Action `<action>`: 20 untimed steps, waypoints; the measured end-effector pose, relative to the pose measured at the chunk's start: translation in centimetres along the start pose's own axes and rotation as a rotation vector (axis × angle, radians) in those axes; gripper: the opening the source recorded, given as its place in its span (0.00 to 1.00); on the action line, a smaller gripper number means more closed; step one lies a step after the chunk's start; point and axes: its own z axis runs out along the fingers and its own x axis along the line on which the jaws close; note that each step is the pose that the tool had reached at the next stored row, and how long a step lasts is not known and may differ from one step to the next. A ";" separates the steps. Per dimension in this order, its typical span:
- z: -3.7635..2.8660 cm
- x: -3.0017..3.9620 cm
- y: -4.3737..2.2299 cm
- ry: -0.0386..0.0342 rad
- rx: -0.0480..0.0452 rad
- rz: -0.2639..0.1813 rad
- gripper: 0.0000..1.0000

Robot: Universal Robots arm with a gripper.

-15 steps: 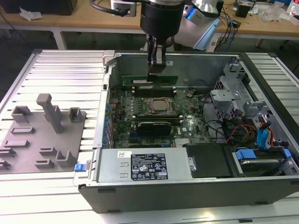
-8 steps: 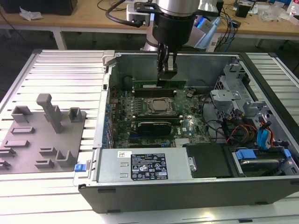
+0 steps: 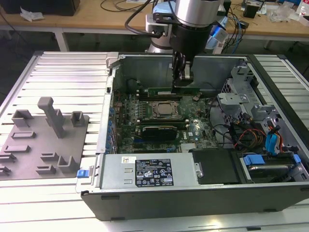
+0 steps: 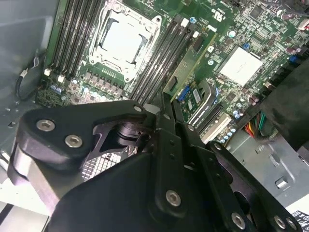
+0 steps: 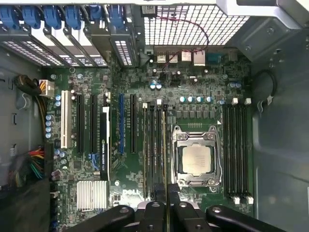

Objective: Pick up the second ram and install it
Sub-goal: 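Pick up the second ram and move it above second insertion slot, then insert the second ram into the second slot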

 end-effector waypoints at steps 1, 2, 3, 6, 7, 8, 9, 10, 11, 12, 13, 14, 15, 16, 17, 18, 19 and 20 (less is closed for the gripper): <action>0.04 -0.04 -0.06 0.0002 0.0000 0.000 0.13; 0.08 -0.09 -0.11 0.0005 -0.0001 0.000 0.13; 0.12 -0.11 -0.17 0.0004 0.0000 0.000 0.13; 0.57 -0.32 -0.43 0.0009 0.0000 0.000 0.13; 0.68 -0.38 -0.47 0.0008 0.0001 0.000 0.13; 0.69 -0.38 -0.47 0.0009 0.0000 0.000 0.13; 0.70 -0.39 -0.48 0.0009 0.0000 0.000 0.13; 0.71 -0.39 -0.48 0.0009 0.0000 0.000 0.13; 0.71 -0.39 -0.48 0.0009 0.0000 0.000 0.13; 0.71 -0.39 -0.48 0.0009 0.0000 0.000 0.13; 0.72 -0.39 -0.48 0.0009 0.0000 0.000 0.13; 0.72 -0.39 -0.48 0.0009 0.0000 0.000 0.13; 0.72 -0.39 -0.48 0.0009 0.0000 0.000 0.13; 0.75 -0.39 -0.48 0.0005 0.0001 0.000 0.13; 0.80 -0.39 -0.47 -0.0009 0.0001 0.000 0.13; 0.84 -0.39 -0.47 -0.0015 0.0001 0.000 0.13; 0.89 -0.39 -0.47 -0.0016 0.0000 0.000 0.13; 0.93 -0.39 -0.48 -0.0016 0.0000 0.000 0.13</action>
